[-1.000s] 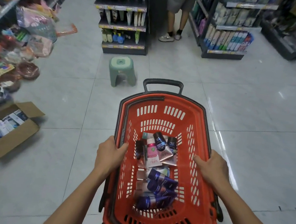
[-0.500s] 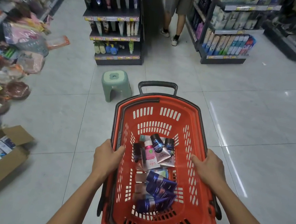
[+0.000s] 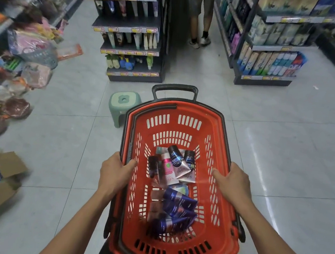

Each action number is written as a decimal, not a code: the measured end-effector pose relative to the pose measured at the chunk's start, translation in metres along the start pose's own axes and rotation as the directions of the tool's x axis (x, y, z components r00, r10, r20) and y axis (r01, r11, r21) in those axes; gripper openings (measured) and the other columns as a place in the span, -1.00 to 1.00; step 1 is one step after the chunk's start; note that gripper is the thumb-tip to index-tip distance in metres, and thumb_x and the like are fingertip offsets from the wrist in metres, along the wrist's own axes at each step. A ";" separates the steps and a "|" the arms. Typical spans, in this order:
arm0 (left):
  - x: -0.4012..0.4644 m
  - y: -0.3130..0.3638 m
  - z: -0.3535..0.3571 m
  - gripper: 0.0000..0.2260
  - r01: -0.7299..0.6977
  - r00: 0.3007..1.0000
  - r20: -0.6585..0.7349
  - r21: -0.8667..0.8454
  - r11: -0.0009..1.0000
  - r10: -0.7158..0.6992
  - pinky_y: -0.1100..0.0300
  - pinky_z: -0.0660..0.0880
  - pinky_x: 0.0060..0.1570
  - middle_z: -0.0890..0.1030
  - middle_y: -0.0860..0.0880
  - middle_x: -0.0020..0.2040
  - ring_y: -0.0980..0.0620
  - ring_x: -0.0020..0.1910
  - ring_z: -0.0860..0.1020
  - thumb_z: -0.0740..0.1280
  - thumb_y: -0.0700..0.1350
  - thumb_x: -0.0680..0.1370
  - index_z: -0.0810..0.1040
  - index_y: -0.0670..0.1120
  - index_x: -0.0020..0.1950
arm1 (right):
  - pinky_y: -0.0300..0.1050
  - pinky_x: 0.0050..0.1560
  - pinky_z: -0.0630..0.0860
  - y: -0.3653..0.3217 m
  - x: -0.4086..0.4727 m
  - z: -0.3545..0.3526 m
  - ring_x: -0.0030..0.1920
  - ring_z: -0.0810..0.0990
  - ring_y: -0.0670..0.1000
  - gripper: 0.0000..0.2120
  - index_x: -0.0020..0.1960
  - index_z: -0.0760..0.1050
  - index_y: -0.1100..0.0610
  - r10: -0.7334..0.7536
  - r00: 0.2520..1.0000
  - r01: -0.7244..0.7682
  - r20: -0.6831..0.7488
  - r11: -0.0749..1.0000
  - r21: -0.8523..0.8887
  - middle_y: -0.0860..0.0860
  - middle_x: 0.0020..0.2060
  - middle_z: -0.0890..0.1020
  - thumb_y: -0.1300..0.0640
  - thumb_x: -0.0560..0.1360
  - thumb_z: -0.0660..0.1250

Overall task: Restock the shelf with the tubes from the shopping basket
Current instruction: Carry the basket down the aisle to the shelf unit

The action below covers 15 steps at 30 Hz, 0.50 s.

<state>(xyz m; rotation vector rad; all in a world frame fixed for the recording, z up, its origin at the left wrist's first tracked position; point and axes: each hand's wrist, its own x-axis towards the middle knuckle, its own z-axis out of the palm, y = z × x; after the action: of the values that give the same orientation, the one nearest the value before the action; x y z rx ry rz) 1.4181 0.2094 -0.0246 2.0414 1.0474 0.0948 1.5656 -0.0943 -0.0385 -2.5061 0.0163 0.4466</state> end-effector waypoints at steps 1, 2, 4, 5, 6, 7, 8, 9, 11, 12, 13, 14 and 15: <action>0.009 0.007 0.003 -0.50 0.000 1.000 -0.001 0.004 1.000 0.000 -0.07 0.71 -0.04 0.72 0.05 -0.05 0.02 -0.19 0.74 0.40 0.37 0.47 0.53 0.00 0.17 | -0.25 -0.40 0.41 -0.002 0.011 -0.002 -0.28 0.61 -0.12 -0.58 0.16 0.40 0.04 0.003 1.000 -0.003 0.002 1.000 -0.002 -0.04 -0.08 0.62 -0.26 0.54 0.35; 0.017 0.014 0.006 -0.49 0.002 1.000 -0.002 0.009 1.000 -0.002 -0.07 0.71 -0.04 0.72 0.06 -0.05 0.02 -0.19 0.74 0.39 0.38 0.47 0.53 0.01 0.17 | -0.25 -0.40 0.42 -0.004 0.022 -0.004 -0.29 0.62 -0.12 -0.57 0.16 0.40 0.04 0.004 1.000 -0.004 0.001 1.000 -0.005 -0.04 -0.08 0.62 -0.27 0.54 0.35; 0.035 0.024 0.011 -0.49 0.009 1.000 0.001 0.013 1.000 -0.009 -0.08 0.70 -0.04 0.72 0.05 -0.04 0.01 -0.17 0.73 0.39 0.38 0.47 0.52 0.01 0.18 | -0.25 -0.41 0.42 -0.009 0.041 -0.006 -0.30 0.62 -0.12 -0.57 0.16 0.40 0.03 0.008 1.000 -0.008 -0.001 1.000 -0.015 -0.05 -0.09 0.62 -0.28 0.53 0.35; 0.044 0.028 0.013 -0.47 0.012 1.000 0.004 0.008 1.000 -0.012 -0.08 0.70 -0.04 0.72 0.06 -0.04 0.02 -0.17 0.74 0.38 0.40 0.46 0.52 0.02 0.18 | -0.26 -0.41 0.41 -0.013 0.051 -0.007 -0.30 0.61 -0.13 -0.57 0.16 0.40 0.03 0.007 1.000 -0.007 -0.001 1.000 -0.025 -0.05 -0.10 0.61 -0.28 0.54 0.34; 0.054 0.032 0.016 -0.45 0.018 1.000 0.007 0.002 1.000 -0.018 -0.07 0.71 -0.04 0.72 0.06 -0.03 0.02 -0.17 0.74 0.37 0.42 0.44 0.52 0.03 0.19 | -0.26 -0.41 0.41 -0.017 0.061 -0.008 -0.31 0.61 -0.13 -0.57 0.15 0.40 0.03 0.007 1.000 -0.007 0.000 0.999 -0.034 -0.06 -0.11 0.61 -0.28 0.54 0.34; 0.064 0.036 0.018 -0.45 0.020 1.000 0.013 -0.005 1.000 -0.020 -0.07 0.71 -0.04 0.72 0.06 -0.03 0.02 -0.17 0.74 0.37 0.42 0.44 0.53 0.03 0.19 | -0.25 -0.41 0.42 -0.021 0.072 -0.008 -0.30 0.61 -0.12 -0.58 0.15 0.40 0.03 0.007 1.000 -0.007 0.001 0.999 -0.038 -0.05 -0.11 0.61 -0.28 0.54 0.34; 0.073 0.041 0.020 -0.47 0.021 1.000 0.018 -0.011 1.000 -0.020 -0.07 0.71 -0.04 0.72 0.06 -0.02 0.02 -0.17 0.74 0.38 0.40 0.46 0.53 0.02 0.20 | -0.23 -0.40 0.43 -0.027 0.082 -0.008 -0.29 0.62 -0.11 -0.59 0.14 0.40 0.03 0.011 1.000 -0.011 0.000 0.999 -0.035 -0.05 -0.11 0.62 -0.28 0.54 0.34; 0.085 0.045 0.022 -0.51 0.021 1.000 0.023 -0.016 1.000 -0.020 -0.08 0.70 -0.03 0.72 0.04 -0.02 0.01 -0.17 0.74 0.40 0.35 0.49 0.53 0.01 0.20 | -0.22 -0.39 0.44 -0.032 0.093 -0.007 -0.28 0.62 -0.09 -0.59 0.14 0.41 0.03 0.017 1.000 -0.017 -0.002 0.999 -0.033 -0.04 -0.10 0.62 -0.27 0.54 0.34; 0.111 0.054 0.025 -0.54 0.015 0.999 0.031 -0.028 0.999 -0.014 -0.08 0.70 -0.02 0.72 0.04 -0.02 0.01 -0.17 0.74 0.42 0.30 0.52 0.53 0.00 0.22 | -0.22 -0.38 0.43 -0.043 0.115 -0.004 -0.28 0.61 -0.10 -0.59 0.14 0.41 0.04 0.031 0.999 -0.031 -0.005 0.999 -0.034 -0.04 -0.09 0.62 -0.27 0.55 0.33; 0.125 0.059 0.026 -0.54 0.011 0.999 0.039 -0.034 0.999 -0.010 -0.07 0.70 -0.02 0.72 0.05 -0.03 0.02 -0.18 0.74 0.42 0.31 0.51 0.54 0.00 0.22 | -0.22 -0.39 0.44 -0.049 0.127 -0.002 -0.28 0.62 -0.10 -0.59 0.14 0.41 0.04 0.039 0.999 -0.039 -0.007 0.999 -0.032 -0.04 -0.09 0.63 -0.27 0.55 0.33; 0.141 0.063 0.027 -0.53 0.009 0.999 0.048 -0.041 0.999 -0.007 -0.07 0.71 -0.03 0.72 0.06 -0.04 0.03 -0.19 0.74 0.42 0.32 0.50 0.54 0.00 0.22 | -0.22 -0.38 0.45 -0.056 0.138 0.000 -0.28 0.63 -0.10 -0.58 0.15 0.42 0.04 0.046 0.999 -0.046 -0.011 0.998 -0.030 -0.03 -0.09 0.63 -0.27 0.54 0.34; 0.157 0.067 0.026 -0.52 0.012 0.998 0.057 -0.045 0.999 -0.010 -0.06 0.71 -0.03 0.72 0.06 -0.04 0.04 -0.19 0.74 0.42 0.33 0.49 0.54 0.01 0.22 | -0.21 -0.38 0.47 -0.065 0.150 0.002 -0.28 0.63 -0.09 -0.57 0.16 0.42 0.05 0.053 0.998 -0.054 -0.015 0.998 -0.031 -0.03 -0.08 0.64 -0.27 0.54 0.34; 0.174 0.072 0.025 -0.51 0.015 0.998 0.064 -0.050 0.999 -0.011 -0.06 0.71 -0.03 0.72 0.06 -0.04 0.04 -0.19 0.74 0.42 0.34 0.49 0.54 0.01 0.22 | -0.21 -0.37 0.48 -0.075 0.162 0.005 -0.28 0.64 -0.09 -0.56 0.17 0.42 0.05 0.061 0.998 -0.061 -0.020 0.998 -0.034 -0.02 -0.07 0.64 -0.28 0.54 0.34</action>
<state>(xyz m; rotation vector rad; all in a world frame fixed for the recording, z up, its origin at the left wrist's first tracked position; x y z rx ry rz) 1.5878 0.2933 -0.0401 1.9789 1.0086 0.0484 1.7252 -0.0155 -0.0527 -2.5498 0.0936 0.4515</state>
